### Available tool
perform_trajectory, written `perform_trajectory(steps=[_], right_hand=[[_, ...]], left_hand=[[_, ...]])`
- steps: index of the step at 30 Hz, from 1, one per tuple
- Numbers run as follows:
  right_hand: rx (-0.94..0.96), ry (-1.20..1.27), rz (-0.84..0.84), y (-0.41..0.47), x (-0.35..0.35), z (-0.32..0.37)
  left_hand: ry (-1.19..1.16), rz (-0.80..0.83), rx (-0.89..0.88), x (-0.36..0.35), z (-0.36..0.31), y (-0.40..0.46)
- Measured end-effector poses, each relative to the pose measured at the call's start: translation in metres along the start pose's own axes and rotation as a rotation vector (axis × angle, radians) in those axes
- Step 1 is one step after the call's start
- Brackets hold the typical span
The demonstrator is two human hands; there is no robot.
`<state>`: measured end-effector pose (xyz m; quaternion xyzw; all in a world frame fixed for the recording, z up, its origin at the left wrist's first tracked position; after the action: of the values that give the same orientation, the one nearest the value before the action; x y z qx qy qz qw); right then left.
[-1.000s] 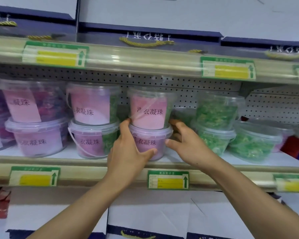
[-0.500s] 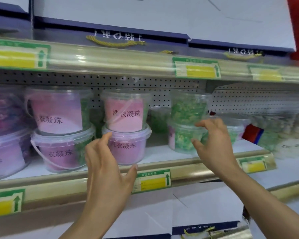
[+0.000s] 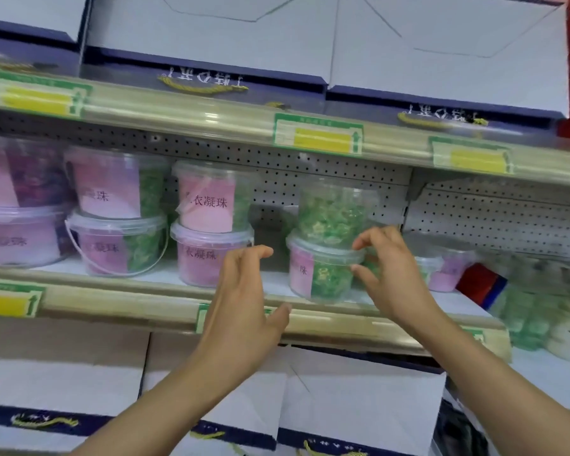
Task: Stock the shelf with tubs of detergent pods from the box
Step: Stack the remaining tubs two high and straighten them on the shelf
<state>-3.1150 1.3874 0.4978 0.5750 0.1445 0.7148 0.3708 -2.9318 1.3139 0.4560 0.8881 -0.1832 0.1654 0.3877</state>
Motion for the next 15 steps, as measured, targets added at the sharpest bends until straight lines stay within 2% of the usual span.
perform_trajectory(steps=[5, 11, 15], right_hand=[[0.045, -0.001, -0.016, -0.005, 0.005, -0.002], [0.008, -0.016, -0.008, -0.013, 0.004, -0.005], [0.015, -0.054, -0.034, -0.010, 0.003, -0.005]], left_hand=[[-0.043, 0.044, 0.107, -0.023, -0.006, 0.015], [-0.117, 0.158, 0.242, -0.041, 0.014, 0.051], [-0.187, 0.182, 0.236, -0.051, 0.023, 0.059]])
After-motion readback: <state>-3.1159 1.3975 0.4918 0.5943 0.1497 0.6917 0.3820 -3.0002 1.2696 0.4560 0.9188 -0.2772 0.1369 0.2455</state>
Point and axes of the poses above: each hand's wrist, its own y-axis towards the middle knuckle, its own x-axis out of the back of the hand, z = x × y, the point moved 9 cm from there along y, towards the middle knuckle, and after that the axes turned 7 degrees about -y, right-handed, at the moved point
